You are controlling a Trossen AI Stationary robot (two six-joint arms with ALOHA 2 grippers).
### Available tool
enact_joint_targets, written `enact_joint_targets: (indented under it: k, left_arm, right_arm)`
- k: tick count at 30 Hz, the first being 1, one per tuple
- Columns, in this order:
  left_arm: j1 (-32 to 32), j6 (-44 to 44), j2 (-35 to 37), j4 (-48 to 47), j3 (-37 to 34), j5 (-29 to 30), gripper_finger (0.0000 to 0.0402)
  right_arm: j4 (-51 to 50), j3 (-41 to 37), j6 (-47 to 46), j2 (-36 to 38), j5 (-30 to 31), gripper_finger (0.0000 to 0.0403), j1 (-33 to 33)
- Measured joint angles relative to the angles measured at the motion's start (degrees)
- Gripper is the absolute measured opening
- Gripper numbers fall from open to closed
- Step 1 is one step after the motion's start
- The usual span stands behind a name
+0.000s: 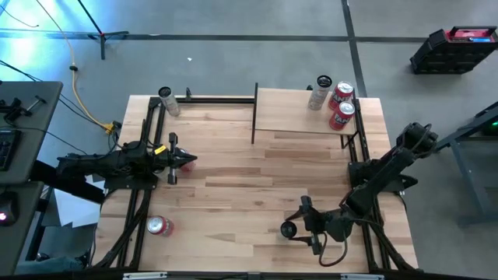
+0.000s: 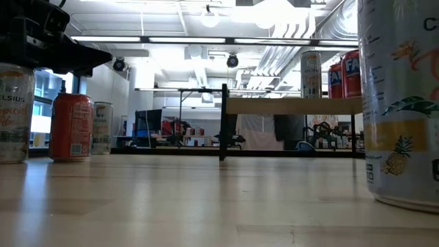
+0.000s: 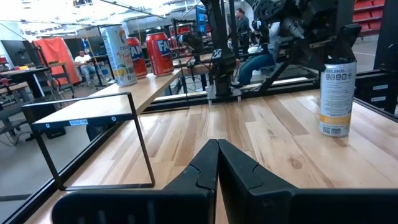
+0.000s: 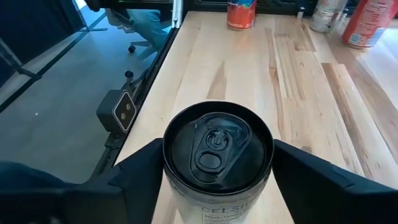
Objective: Place canned beverage on shelf
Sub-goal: Put the white soda can on the shelf aligned with the other white soda can
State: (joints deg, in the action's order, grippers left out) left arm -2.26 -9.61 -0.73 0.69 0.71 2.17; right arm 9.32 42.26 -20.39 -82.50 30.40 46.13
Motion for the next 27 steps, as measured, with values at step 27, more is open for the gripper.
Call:
enact_joint_targets:
  k: [27]
  left_arm:
    - [0.0, 0.0, 0.0, 0.0, 0.0, 0.0, 0.0003]
  right_arm:
    - [4.7, 0.0, 5.0, -2.3, -3.9, 0.0326, -0.5]
